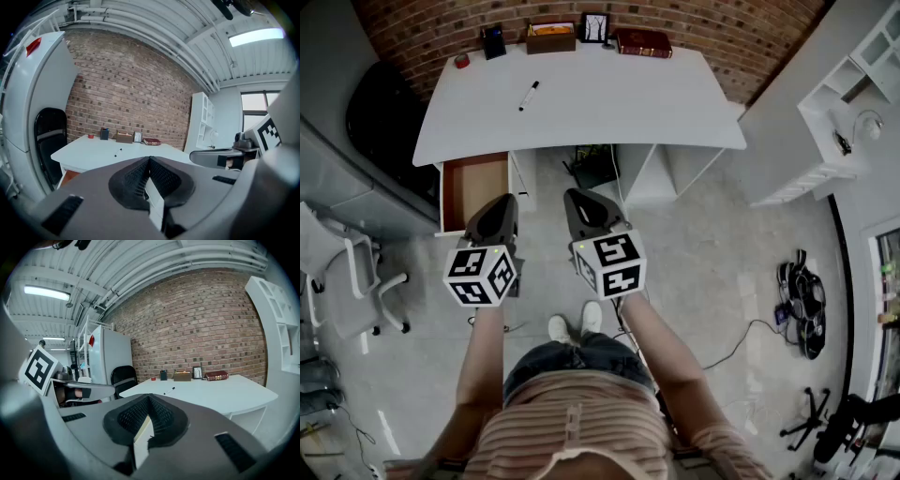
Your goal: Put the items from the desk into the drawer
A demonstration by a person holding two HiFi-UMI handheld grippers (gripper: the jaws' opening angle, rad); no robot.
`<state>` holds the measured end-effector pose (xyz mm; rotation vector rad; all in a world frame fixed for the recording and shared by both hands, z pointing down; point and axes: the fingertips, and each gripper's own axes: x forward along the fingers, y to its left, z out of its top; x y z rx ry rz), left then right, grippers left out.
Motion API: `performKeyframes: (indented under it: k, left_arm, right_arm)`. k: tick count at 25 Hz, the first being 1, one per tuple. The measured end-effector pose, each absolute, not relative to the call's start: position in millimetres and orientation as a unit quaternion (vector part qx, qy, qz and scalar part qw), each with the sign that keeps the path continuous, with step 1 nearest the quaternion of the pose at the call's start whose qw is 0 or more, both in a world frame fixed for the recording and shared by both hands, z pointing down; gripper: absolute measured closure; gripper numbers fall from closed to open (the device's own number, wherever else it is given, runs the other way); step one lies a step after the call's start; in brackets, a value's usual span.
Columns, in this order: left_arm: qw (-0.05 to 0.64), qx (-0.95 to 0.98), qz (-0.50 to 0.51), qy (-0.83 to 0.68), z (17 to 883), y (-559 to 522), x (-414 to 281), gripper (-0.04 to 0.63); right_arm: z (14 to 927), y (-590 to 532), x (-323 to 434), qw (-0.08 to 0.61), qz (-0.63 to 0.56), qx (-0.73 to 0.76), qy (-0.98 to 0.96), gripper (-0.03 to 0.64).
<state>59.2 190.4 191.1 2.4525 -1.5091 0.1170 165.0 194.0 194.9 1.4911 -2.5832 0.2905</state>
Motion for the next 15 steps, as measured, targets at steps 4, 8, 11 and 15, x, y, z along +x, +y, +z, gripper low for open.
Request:
performKeyframes:
  k: [4, 8, 11, 15]
  left_arm:
    - [0.131, 0.847, 0.043, -0.514, 195, 186, 62, 0.586]
    - [0.134, 0.847, 0.044, -0.513, 199, 184, 69, 0.586]
    - [0.14, 0.847, 0.042, -0.511, 204, 183, 76, 0.586]
    - [0.143, 0.849, 0.044, -0.506, 205, 177, 84, 0.586]
  right_arm:
    - [202, 192, 163, 0.076, 0.101, 0.495, -0.86, 0.6]
    - [205, 188, 169, 0.078, 0.102, 0.491, -0.862, 0.6]
    - [206, 185, 177, 0.073, 0.106, 0.489, -0.863, 0.6]
    - [208, 182, 186, 0.069, 0.116, 0.484, -0.865, 0.6]
